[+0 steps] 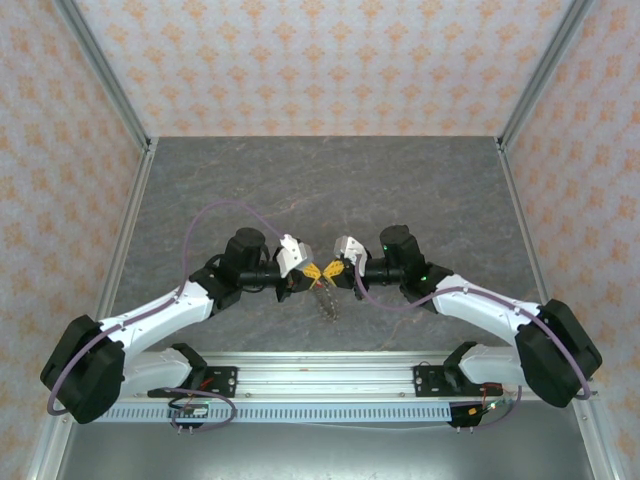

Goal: Put the keys on the keyring

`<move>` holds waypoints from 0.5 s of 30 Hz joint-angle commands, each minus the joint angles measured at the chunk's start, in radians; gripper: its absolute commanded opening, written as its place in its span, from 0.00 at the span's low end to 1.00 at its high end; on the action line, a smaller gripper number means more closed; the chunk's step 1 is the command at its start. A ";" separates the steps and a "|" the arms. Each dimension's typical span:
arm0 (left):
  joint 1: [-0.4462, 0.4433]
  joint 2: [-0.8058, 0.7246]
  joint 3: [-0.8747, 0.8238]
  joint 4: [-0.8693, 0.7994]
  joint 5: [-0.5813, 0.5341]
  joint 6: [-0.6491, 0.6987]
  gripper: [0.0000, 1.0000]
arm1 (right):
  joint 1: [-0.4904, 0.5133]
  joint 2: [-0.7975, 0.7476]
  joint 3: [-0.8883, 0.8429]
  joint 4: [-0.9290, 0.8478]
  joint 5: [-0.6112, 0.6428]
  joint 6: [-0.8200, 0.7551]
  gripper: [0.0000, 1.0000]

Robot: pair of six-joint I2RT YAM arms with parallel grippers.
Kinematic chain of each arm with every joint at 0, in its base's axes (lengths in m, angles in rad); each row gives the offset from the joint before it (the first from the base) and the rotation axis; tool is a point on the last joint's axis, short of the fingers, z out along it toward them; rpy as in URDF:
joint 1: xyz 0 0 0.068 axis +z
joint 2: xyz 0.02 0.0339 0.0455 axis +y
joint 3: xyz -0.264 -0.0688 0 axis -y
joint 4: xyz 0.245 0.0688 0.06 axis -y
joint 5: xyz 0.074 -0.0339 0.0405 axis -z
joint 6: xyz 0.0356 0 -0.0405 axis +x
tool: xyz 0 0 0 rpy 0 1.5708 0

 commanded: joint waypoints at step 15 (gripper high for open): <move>-0.006 0.065 0.097 -0.138 0.007 0.098 0.16 | -0.001 -0.012 0.070 -0.015 -0.011 -0.010 0.00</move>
